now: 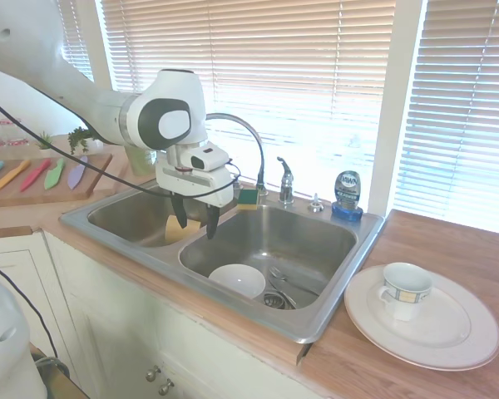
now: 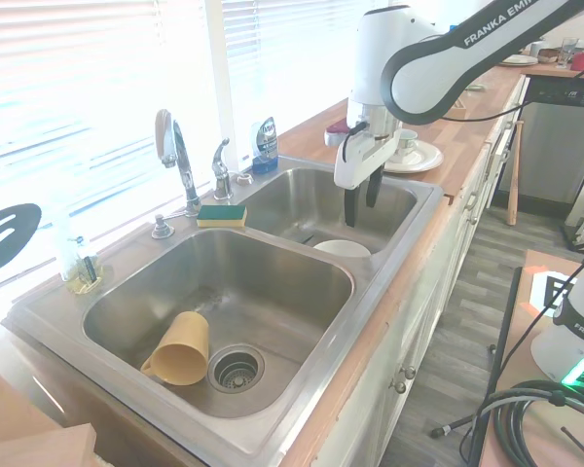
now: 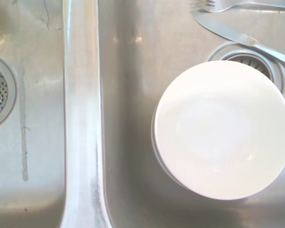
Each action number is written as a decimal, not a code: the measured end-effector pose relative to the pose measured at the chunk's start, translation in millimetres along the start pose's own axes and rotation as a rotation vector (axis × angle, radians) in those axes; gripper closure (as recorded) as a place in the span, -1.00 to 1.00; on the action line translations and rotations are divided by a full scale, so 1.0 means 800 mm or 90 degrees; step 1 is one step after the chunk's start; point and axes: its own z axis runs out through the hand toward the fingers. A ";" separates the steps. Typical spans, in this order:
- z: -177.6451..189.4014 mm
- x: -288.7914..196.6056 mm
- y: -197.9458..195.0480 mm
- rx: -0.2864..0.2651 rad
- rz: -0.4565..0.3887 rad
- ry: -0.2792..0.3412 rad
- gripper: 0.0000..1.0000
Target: Turn off the faucet
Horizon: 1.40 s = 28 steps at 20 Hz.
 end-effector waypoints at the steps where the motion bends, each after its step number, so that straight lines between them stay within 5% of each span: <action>1: 0.000 0.000 0.000 0.000 0.000 0.000 -1.00; 3: 0.001 0.000 0.000 -0.001 0.000 -0.001 -1.00; 4: 0.001 0.000 0.000 -0.001 0.000 -0.001 1.00; 28: 0.000 0.006 0.003 0.003 0.008 -0.001 1.00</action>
